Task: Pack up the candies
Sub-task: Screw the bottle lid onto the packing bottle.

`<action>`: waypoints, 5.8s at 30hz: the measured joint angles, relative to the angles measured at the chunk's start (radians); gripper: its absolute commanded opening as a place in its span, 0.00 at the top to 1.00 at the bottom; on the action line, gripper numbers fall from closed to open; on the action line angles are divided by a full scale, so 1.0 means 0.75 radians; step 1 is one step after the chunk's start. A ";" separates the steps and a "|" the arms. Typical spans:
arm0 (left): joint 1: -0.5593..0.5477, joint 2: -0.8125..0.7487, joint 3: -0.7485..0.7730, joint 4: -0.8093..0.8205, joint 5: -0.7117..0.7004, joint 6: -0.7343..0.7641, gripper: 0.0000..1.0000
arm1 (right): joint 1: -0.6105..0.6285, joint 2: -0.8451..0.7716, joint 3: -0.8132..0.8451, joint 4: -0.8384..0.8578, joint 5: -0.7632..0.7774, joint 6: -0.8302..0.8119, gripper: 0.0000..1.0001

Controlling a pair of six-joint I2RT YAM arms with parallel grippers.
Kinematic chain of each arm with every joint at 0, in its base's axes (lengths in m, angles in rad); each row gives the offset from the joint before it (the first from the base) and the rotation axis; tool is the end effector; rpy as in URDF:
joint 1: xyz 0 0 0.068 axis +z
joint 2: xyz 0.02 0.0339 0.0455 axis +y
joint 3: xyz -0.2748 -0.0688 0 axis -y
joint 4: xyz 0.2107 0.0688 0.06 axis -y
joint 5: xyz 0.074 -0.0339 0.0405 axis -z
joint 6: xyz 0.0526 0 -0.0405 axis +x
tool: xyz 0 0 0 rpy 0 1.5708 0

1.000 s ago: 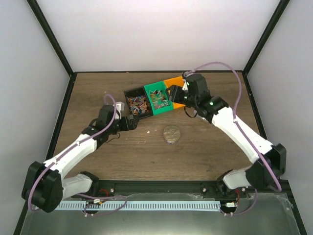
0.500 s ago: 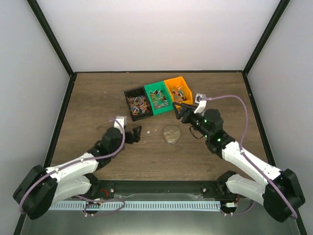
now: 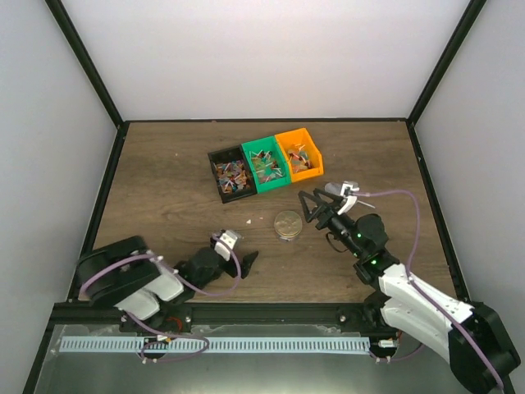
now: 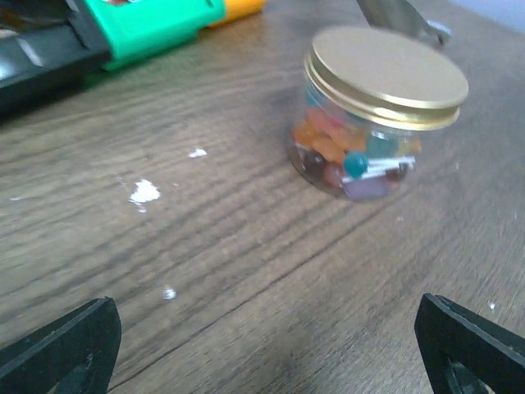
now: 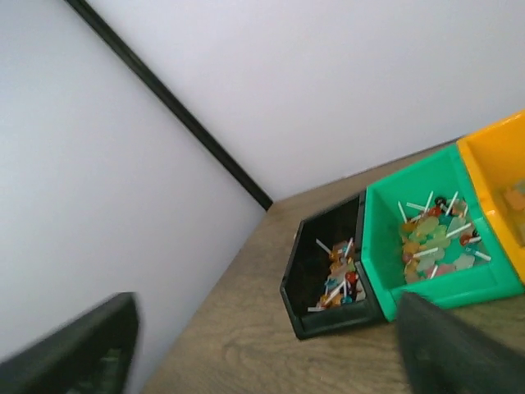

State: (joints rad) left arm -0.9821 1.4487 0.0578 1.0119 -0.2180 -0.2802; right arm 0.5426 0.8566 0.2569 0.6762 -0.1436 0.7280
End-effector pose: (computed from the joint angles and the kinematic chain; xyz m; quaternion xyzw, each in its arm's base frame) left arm 0.1204 -0.1598 0.1433 0.2255 0.7936 -0.2565 0.5036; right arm 0.1447 0.0960 0.2614 0.0103 0.6798 0.4735 0.5600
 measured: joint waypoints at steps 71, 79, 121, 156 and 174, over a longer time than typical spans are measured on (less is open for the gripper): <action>0.352 1.120 0.726 0.719 1.199 0.397 0.10 | -0.108 0.369 0.122 -0.321 -0.183 -0.174 0.73; 0.352 1.120 0.720 0.720 1.201 0.400 0.09 | -0.108 0.470 0.105 -0.328 -0.233 -0.146 0.70; 0.425 1.091 0.635 0.723 1.213 0.394 0.11 | -0.112 0.682 -0.155 0.250 -0.510 -0.002 0.99; 0.583 1.070 0.535 0.727 1.472 0.516 0.11 | -0.018 0.977 0.224 0.080 -0.517 -0.049 0.84; 0.601 1.073 0.532 0.728 1.500 0.530 0.12 | 0.033 1.037 0.253 0.136 -0.478 -0.061 0.99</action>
State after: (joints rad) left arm -0.5316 2.2532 0.4568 1.5578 0.9073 0.1173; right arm 0.5674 1.6344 0.4469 0.7784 -0.5022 0.6823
